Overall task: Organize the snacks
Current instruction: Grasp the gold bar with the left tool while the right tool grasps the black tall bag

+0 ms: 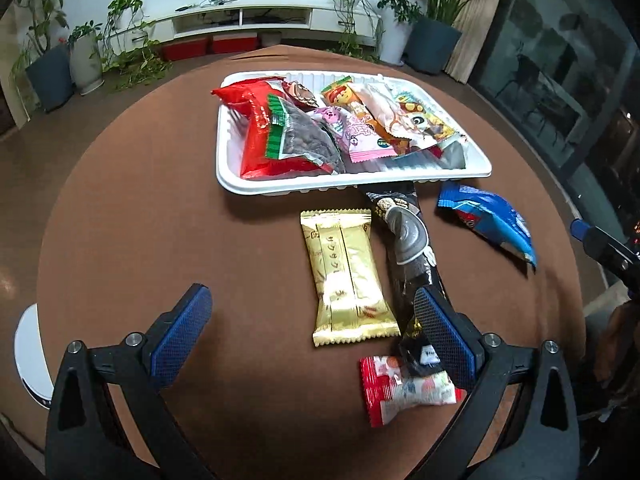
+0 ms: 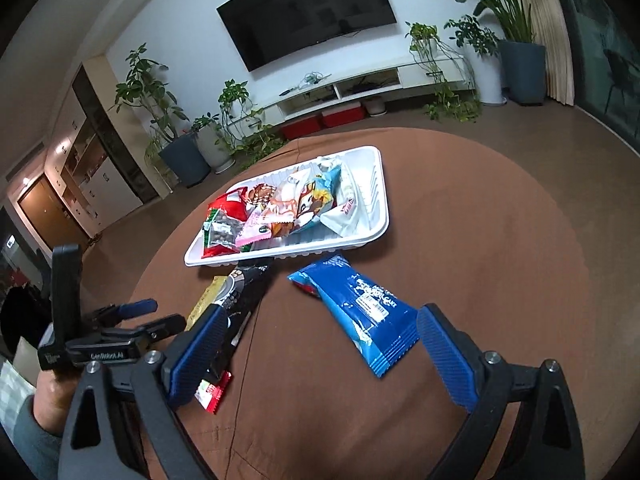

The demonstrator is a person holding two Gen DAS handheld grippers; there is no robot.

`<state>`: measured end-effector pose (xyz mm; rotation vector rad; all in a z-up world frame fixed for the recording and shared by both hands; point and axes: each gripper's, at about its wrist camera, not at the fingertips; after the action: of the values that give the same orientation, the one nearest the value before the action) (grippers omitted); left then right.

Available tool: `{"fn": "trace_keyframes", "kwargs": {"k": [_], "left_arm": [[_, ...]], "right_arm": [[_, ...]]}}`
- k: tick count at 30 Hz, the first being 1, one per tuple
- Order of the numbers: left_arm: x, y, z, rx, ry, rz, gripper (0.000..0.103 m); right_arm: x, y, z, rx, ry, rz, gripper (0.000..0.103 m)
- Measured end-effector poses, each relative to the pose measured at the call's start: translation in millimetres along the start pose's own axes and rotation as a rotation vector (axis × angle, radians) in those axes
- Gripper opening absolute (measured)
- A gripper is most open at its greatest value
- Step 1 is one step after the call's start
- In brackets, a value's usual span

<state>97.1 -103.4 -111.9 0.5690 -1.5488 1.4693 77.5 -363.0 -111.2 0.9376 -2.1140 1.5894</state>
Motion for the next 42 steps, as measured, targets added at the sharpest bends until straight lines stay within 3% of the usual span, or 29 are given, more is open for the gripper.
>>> {"fn": "trace_keyframes", "kwargs": {"k": [10,16,21,25,27,28,37,42], "left_arm": [[-25.2,-28.2,-2.2,-0.032,-0.072,-0.068,0.102],[-41.0,-35.3,2.8,-0.055,-0.078,-0.090,0.100],[-49.9,-40.0,4.1,-0.070,-0.077,-0.100,0.072],[-52.9,-45.4,7.2,-0.086,-0.077,-0.096,0.058],[-53.3,-48.7,9.2,-0.097,-0.062,-0.089,0.039],[-53.7,-50.0,9.9,-0.099,-0.053,-0.088,0.035],[-52.7,-51.0,-0.8,-0.109,-0.005,-0.088,0.029],[-37.3,-35.2,-18.4,-0.040,0.021,-0.049,0.029]], "right_arm": [[-7.2,7.4,0.5,0.008,0.008,-0.028,0.097],[-9.0,9.4,-0.5,0.016,0.008,-0.039,0.097],[-10.0,7.3,-5.7,0.025,0.013,-0.056,0.097],[-13.2,5.8,-14.9,0.044,0.017,-0.084,0.097],[-16.6,3.6,-20.0,0.047,0.027,-0.101,0.097],[-18.4,2.1,-22.0,0.044,0.027,-0.109,0.097],[-50.3,-10.1,-70.0,0.127,0.029,-0.187,0.097],[-75.9,-17.6,-86.4,0.145,0.053,-0.231,0.097]]}}
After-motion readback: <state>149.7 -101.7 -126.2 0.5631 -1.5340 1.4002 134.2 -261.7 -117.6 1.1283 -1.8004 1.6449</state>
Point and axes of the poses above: each gripper's, at about its wrist camera, not at the fingertips, and x roughly against the way its jaws point, z to its right, y to its underside, and after that the axes turned 2 degrees about -z, right-handed
